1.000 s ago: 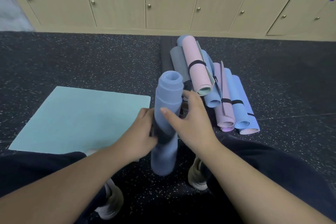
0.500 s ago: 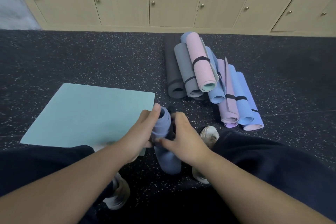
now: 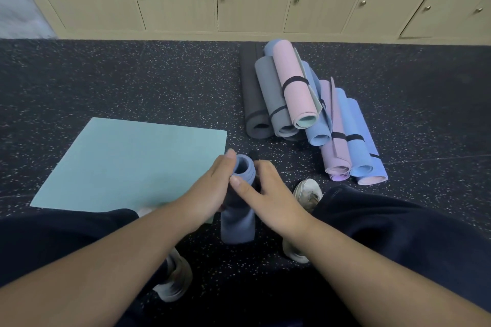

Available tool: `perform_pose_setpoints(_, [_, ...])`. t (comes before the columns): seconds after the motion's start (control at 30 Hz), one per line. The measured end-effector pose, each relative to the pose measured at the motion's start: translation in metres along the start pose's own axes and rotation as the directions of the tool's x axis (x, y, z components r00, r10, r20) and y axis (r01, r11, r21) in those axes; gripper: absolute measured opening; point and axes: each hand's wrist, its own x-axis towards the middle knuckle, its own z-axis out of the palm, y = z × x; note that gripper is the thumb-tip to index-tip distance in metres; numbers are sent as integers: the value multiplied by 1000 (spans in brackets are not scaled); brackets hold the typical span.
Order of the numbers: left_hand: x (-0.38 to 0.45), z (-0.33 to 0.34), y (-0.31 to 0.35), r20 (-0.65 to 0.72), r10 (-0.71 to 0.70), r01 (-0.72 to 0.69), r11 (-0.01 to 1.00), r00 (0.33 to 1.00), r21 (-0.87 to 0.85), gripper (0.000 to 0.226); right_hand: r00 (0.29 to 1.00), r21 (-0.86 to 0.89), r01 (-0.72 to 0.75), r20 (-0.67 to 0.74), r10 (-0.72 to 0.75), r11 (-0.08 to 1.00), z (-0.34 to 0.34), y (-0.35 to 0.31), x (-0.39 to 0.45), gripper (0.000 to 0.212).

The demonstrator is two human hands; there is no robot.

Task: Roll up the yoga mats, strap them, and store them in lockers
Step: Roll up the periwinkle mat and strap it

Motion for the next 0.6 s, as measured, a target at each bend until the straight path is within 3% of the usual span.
perform_pose_setpoints(0.2, [6, 5, -5, 41, -22, 22, 1000, 999, 2, 36, 997, -55, -68, 18, 69, 996, 2, 15, 6, 73])
perform_pose_setpoints(0.4, [8, 8, -13, 67, -63, 71, 991, 996, -115, 21, 994, -86, -62, 85, 70, 994, -10, 17, 0, 40])
perform_pose_setpoints(0.5, [8, 8, -18, 108, -77, 92, 985, 991, -143, 21, 994, -34, -71, 79, 74, 997, -10, 10, -1, 5])
perform_pose_setpoints(0.6, [7, 10, -21, 110, -30, 39, 996, 993, -75, 24, 993, -17, -96, 67, 97, 995, -9, 10, 0, 21])
